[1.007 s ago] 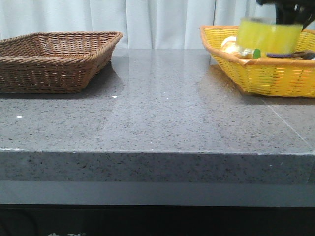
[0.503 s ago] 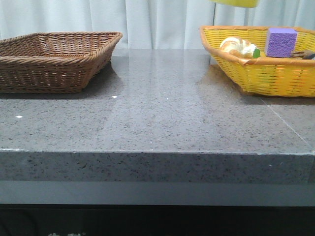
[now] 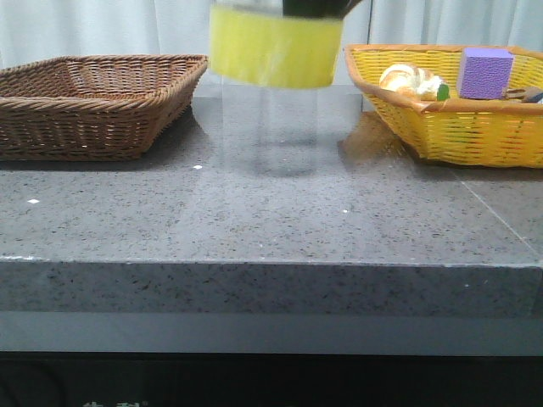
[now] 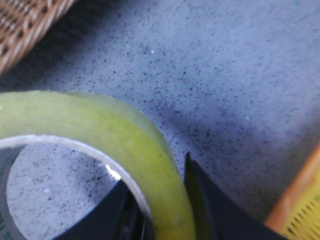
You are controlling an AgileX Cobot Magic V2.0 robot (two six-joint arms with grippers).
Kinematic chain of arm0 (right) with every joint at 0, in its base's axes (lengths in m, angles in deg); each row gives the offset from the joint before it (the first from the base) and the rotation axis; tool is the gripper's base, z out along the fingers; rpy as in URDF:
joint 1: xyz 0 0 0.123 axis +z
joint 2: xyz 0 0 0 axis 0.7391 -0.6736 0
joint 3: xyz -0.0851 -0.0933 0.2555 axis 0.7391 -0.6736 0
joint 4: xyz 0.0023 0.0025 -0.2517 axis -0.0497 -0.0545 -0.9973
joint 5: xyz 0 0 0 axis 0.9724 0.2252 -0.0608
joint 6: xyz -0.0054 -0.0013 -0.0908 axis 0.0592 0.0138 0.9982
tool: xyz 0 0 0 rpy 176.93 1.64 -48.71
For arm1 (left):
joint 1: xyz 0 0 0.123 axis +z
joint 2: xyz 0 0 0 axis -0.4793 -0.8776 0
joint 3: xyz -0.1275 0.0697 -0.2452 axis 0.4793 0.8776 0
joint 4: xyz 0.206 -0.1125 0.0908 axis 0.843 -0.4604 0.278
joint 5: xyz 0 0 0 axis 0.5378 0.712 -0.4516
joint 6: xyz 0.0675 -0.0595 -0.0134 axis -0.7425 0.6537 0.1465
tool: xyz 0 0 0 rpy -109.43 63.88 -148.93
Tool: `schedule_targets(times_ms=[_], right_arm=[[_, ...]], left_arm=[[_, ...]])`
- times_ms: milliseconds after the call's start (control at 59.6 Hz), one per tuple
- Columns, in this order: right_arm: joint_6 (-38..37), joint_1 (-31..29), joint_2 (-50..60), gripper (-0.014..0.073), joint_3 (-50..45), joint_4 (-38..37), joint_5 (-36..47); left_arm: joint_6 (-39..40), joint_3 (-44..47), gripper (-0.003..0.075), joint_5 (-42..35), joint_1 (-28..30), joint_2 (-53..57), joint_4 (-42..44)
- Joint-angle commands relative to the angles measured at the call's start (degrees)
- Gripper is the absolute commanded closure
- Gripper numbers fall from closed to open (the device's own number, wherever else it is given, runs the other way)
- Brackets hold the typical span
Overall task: Transfer tape with both arms
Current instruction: 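Lift the yellow tape roll and carry it to the table center, then set the tape roll down, open the right gripper and withdraw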
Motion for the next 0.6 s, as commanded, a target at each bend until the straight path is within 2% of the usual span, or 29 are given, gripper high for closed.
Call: schedule_targets(times_ms=[0, 336, 386, 503, 587], right_arm=[[0.5, 0.5, 1.6, 0.0414, 1.2, -0.2, 4.8], [0.6, 0.9, -4.0, 0.0400, 1.4, -3.0, 6.9], [0.6, 0.9, -4.0, 0.0368, 1.4, -3.1, 6.9], [0.6, 0.9, -3.9, 0.0203, 2.3, -2.9, 6.5], [0.5, 0.9, -3.4, 0.0146, 3.7, -2.1, 5.2]], left_arm=[[0.2, -2.0, 0.0155, -4.3, -0.5, -0.3, -0.8], [0.2, -2.0, 0.0155, -4.3, -0.5, -0.3, -0.8], [0.2, -2.0, 0.0155, -4.3, -0.5, -0.3, -0.8], [0.2, -2.0, 0.0155, -4.3, -0.5, -0.3, -0.8], [0.2, -2.0, 0.0155, -4.3, -0.5, -0.3, -0.8]])
